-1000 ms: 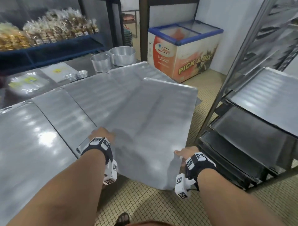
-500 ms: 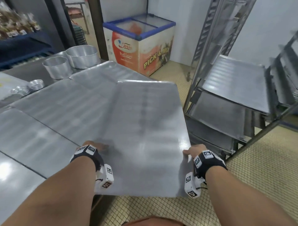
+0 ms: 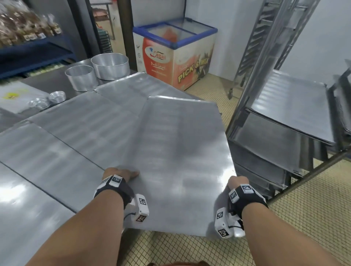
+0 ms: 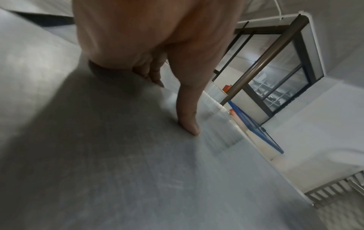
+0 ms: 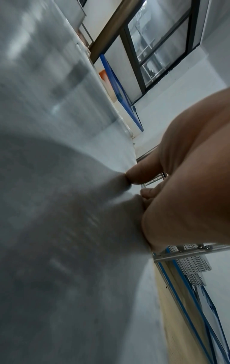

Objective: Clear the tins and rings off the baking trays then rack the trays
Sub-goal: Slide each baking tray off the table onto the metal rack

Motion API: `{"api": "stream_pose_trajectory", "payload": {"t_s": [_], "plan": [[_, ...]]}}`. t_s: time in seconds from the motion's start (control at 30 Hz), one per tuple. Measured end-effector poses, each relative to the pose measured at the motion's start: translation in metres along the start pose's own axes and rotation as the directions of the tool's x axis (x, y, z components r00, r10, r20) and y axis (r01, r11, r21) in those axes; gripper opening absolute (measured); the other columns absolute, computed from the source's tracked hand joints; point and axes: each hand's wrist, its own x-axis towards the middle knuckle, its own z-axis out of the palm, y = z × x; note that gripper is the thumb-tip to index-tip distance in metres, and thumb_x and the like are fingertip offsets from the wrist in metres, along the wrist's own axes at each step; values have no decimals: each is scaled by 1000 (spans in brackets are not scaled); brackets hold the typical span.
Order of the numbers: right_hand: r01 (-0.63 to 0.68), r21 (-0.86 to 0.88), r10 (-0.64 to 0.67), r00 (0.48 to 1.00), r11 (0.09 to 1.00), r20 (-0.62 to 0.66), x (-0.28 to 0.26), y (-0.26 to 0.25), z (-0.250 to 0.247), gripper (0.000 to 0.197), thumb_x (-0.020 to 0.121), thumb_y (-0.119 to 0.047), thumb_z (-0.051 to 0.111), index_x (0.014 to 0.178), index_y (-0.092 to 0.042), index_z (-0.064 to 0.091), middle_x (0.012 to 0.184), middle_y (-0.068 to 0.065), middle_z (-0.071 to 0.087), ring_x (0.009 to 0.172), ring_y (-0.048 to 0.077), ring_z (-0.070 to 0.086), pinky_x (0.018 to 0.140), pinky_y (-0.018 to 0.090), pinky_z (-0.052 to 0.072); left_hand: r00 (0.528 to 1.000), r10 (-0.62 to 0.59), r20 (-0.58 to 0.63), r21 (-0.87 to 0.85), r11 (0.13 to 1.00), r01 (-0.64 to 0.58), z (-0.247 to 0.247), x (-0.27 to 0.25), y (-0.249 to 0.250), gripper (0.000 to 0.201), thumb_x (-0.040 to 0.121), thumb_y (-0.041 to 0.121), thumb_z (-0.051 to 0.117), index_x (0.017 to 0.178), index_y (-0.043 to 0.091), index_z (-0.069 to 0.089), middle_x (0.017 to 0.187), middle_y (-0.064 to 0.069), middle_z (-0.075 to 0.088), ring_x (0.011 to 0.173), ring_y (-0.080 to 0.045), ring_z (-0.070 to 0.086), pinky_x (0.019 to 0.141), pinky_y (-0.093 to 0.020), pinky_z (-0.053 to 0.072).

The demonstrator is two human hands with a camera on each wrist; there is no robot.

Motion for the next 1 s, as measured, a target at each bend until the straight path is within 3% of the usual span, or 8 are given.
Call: {"api": "stream_pose_trajectory", "payload": {"t_s": [0.13,0.2,0.27,0.33,0.47,0.63,0.87,1.0], "plan": [[91,29,-92,994,995,50,18,4,2,33,100,-14,48,129,-6,60,132,10,60,124,25,57,96,24,46,995,-79,-65,-10,997,79,-6,-16,2,65,62,51,92,100,8,62,116,-13,71,96,-29,65,80,-32,48],[113,47,-117,989,992,92,25,8,-1,34,100,-13,47,131,-6,59,133,10,59,125,25,56,94,23,46,988,-122,-96,-75,990,115,-5,-24,-2,61,59,44,95,89,8,56,105,-14,70,91,-30,65,85,-35,53],[49,229,-83,986,972,142,33,10,-2,36,101,-15,45,133,-2,56,133,14,58,126,28,54,78,18,48,978,-159,-131,-137,980,141,-3,-36,-9,58,59,37,97,89,7,57,100,-16,70,90,-33,68,89,-40,56],[108,250,-146,980,962,136,42,15,-4,39,102,-15,42,133,4,54,134,22,55,125,34,52,61,24,39,968,-190,-162,-192,969,158,-1,-51,-15,55,58,34,97,87,7,58,97,-16,71,89,-36,69,91,-43,57],[155,191,-195,958,969,211,56,14,-8,39,101,-15,41,132,6,53,135,24,54,124,34,52,75,26,32,941,-258,-221,-251,947,201,5,-80,-25,59,51,38,97,84,2,63,90,-16,72,85,-36,69,89,-45,58],[177,153,-212,943,972,257,58,11,-14,35,99,-5,41,124,15,55,134,26,53,124,36,51,90,33,41,899,-338,-277,-292,921,256,5,-119,-35,72,47,44,99,93,0,67,94,-14,73,88,-35,72,86,-43,59],[235,159,-275,906,959,322,52,10,-10,37,95,-5,46,125,17,53,132,25,55,120,37,53,87,35,38,806,-476,-353,-422,849,316,16,-162,-76,74,45,49,93,93,2,63,94,-15,74,84,-35,71,85,-46,60],[306,163,-345,864,938,365,46,11,-7,36,94,-7,48,121,14,56,125,25,59,111,39,57,77,32,35,756,-535,-378,-556,784,276,23,-187,-108,84,36,43,94,107,7,68,93,-13,75,83,-37,72,85,-49,59]]}}
